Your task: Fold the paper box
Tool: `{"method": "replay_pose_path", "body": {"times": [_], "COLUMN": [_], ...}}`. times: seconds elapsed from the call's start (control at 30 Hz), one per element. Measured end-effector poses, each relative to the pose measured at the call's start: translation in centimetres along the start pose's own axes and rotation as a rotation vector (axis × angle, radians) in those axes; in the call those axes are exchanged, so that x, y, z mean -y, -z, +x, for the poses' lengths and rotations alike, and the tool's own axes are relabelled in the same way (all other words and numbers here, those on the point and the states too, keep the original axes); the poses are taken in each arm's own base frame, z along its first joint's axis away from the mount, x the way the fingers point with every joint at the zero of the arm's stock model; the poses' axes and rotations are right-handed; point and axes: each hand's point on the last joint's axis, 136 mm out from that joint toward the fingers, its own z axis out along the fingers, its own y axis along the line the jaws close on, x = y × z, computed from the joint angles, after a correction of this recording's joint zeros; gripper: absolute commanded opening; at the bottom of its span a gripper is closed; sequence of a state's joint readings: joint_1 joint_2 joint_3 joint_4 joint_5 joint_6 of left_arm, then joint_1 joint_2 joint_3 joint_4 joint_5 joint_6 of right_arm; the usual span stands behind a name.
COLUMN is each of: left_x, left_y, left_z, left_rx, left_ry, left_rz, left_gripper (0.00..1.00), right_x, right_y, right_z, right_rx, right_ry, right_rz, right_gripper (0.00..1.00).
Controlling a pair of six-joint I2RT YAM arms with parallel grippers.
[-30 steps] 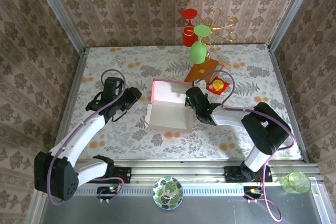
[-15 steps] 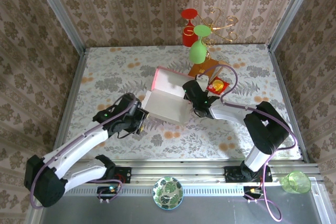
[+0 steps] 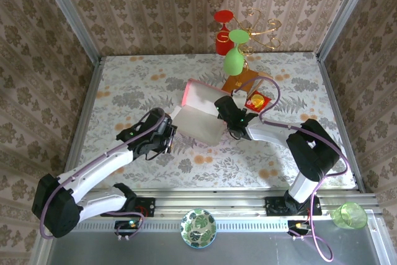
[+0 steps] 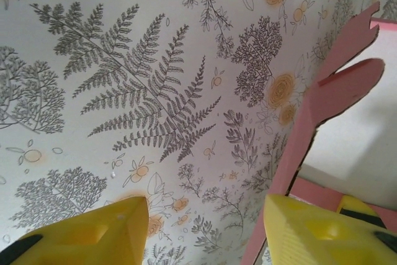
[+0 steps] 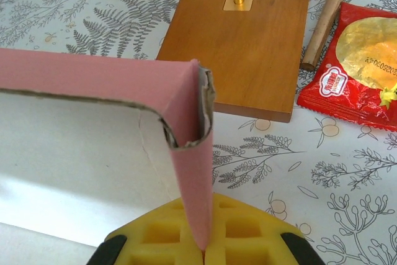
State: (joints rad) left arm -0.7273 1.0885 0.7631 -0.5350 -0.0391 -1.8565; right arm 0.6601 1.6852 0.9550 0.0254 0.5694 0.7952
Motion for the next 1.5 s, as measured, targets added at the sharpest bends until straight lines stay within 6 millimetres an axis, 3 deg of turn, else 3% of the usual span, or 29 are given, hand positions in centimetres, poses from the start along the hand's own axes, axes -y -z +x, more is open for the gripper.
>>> {"method": "replay_pose_path", "body": {"times": [0.17,0.23,0.6,1.07,1.33,1.43,1.5], "left_x": [2.6,2.7,1.4,-0.4,0.1,1.1,1.9], "left_y": [2.2,2.5,0.0,-3.2,-3.1,-2.3,-1.6], "left_z": [1.5,1.9,2.4,2.5,2.2,1.9,1.2], "left_rx": [-0.033,-0.043,-0.048,-0.034,-0.012,-0.001,0.016], "left_ry": [0.017,0.020,0.018,0.022,0.020,0.009,-0.010], "left_rz": [0.054,0.059,-0.032,-0.148,-0.187,-0.192,-0.205], "left_gripper": [0.52,0.53,0.53,0.28,0.02,0.00,0.00], "right_x": [0.1,0.1,0.4,0.3,0.4,0.6,0.4], "right_y": [0.0,0.0,-0.1,0.0,0.2,0.3,0.6], "right_z": [0.2,0.2,0.6,0.8,1.4,1.7,1.6], "right_rx": [-0.007,-0.008,-0.021,-0.023,-0.041,-0.058,-0.082], "right_ry": [0.003,-0.001,-0.002,-0.018,-0.015,-0.033,-0.055], "right_rz": [0.006,0.006,0.019,0.017,0.026,0.041,0.049], "right_gripper": [0.00,0.00,0.00,0.00,0.00,0.26,0.54]}}
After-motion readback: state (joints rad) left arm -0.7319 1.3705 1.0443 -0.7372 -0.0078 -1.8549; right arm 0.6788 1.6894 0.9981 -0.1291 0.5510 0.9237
